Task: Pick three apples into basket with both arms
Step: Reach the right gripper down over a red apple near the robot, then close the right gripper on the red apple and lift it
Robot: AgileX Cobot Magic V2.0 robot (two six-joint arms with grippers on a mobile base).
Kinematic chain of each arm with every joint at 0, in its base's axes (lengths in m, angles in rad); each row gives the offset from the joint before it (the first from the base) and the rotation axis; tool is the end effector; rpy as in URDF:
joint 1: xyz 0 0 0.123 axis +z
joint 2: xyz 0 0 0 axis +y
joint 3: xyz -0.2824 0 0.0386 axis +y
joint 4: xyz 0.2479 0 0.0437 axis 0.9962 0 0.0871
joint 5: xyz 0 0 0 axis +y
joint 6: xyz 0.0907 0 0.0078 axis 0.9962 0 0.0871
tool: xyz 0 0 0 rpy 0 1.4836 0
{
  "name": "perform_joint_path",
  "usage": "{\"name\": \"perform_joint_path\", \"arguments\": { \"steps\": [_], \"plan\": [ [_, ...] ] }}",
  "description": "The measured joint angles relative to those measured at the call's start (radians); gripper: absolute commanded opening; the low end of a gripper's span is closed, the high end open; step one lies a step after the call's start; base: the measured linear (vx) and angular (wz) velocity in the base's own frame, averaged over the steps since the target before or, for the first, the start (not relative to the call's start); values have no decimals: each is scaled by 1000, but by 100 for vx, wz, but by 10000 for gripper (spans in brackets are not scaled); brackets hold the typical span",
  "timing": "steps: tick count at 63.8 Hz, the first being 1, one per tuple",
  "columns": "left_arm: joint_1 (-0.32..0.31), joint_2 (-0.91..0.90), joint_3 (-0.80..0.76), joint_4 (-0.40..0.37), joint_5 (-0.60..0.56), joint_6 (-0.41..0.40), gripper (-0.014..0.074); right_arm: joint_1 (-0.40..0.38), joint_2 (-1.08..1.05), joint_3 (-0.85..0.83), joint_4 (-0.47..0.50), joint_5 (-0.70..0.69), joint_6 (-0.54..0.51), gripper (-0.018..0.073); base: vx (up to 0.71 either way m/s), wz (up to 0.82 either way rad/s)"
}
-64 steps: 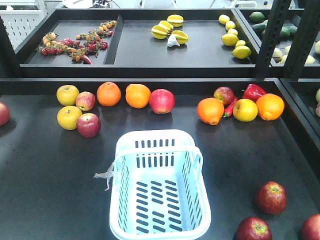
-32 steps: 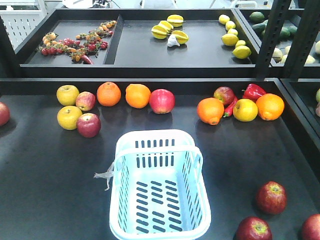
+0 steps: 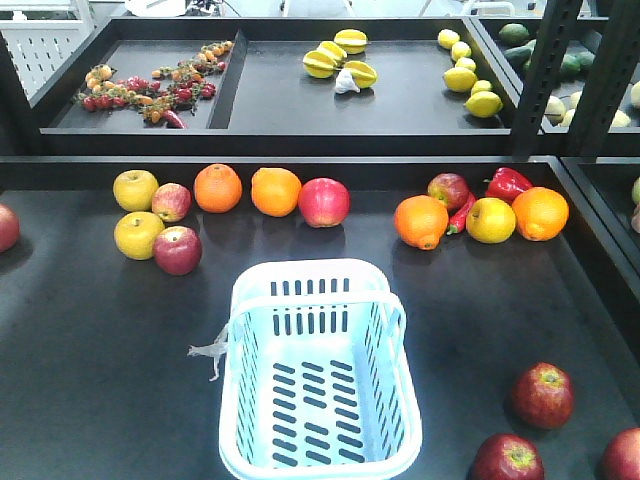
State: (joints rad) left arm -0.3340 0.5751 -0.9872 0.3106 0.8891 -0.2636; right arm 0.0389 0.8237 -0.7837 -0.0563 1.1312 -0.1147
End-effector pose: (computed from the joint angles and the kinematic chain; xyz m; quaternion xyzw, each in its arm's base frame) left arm 0.0791 -0.0045 0.4166 0.0430 0.8197 -0.0147 0.5710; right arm 0.1284 0.0004 0.3098 -0.0799 0.9669 -0.0367 0.2397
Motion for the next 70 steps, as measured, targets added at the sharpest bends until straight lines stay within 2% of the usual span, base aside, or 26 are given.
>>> {"name": "perform_joint_path", "arguments": {
  "steps": [12,25,39,54,70],
  "plan": [
    [0,0,0,0,0,0,569,12,32,44,77,-53,-119,596,0,0],
    [0,0,0,0,0,0,569,96,101,134,117,-174,-223,594,0,0],
    [0,0,0,0,0,0,569,168,213,144,120,-253,-254,594,0,0],
    [0,0,0,0,0,0,569,174,382,144,164,-316,-264,594,0,0],
    [0,0,0,0,0,0,569,174,555,144,165,-403,-268,594,0,0]
  ]
}}
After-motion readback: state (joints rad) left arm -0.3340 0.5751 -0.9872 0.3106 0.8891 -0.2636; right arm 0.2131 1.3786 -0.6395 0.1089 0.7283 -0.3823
